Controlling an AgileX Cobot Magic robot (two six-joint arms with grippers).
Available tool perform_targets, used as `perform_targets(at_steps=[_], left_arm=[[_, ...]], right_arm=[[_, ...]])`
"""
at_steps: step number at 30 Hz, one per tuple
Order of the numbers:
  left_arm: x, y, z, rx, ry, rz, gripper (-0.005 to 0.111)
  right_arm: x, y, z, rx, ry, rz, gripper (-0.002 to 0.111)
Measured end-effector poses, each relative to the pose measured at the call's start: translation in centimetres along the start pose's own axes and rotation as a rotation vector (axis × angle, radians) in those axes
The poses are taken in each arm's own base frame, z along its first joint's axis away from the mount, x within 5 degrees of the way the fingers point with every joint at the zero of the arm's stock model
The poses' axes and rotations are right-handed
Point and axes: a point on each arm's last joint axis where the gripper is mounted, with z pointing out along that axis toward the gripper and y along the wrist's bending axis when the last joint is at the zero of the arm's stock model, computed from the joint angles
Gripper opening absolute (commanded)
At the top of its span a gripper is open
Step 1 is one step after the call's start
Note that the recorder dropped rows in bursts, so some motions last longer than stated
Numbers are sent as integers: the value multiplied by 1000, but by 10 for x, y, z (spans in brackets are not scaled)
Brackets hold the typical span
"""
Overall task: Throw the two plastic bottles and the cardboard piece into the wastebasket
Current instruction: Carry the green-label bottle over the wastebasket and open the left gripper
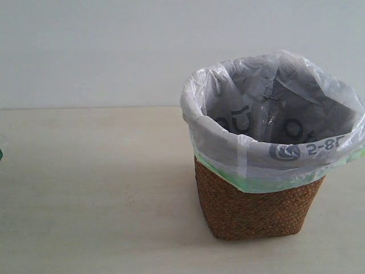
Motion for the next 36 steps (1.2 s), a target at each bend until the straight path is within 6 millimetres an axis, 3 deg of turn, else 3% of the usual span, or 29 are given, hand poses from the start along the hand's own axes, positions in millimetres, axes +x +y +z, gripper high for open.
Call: perform_targets(at_steps=[6, 9, 13, 14, 17, 20, 21, 22, 24, 28, 36], left_arm=[[-6, 0, 18, 24, 40, -39, 4], [-21, -7, 26, 129, 28, -98, 4], [-67, -53, 12, 485, -59, -26, 5], [-87, -79, -4, 636, -121, 12, 8], [-128, -142, -58, 964, -280, 135, 35], [-153, -190, -112, 1127, -369, 242, 88], [-159, -201, -124, 1126, -373, 249, 104], [-164, -210, -133, 1106, -372, 244, 109], [-173, -225, -139, 1054, -354, 212, 108], [-182, -237, -124, 924, -326, 212, 108], [-182, -215, -106, 700, -238, 292, 108]], right_arm=[[0, 0, 0, 0, 0, 0, 13], [0, 0, 0, 0, 0, 0, 13], [0, 0, 0, 0, 0, 0, 13], [0, 0, 0, 0, 0, 0, 13], [0, 0, 0, 0, 0, 0, 13], [0, 0, 0, 0, 0, 0, 13], [0, 0, 0, 0, 0, 0, 13], [0, 0, 0, 0, 0, 0, 13], [0, 0, 0, 0, 0, 0, 13], [0, 0, 0, 0, 0, 0, 13], [0, 0, 0, 0, 0, 0, 13]])
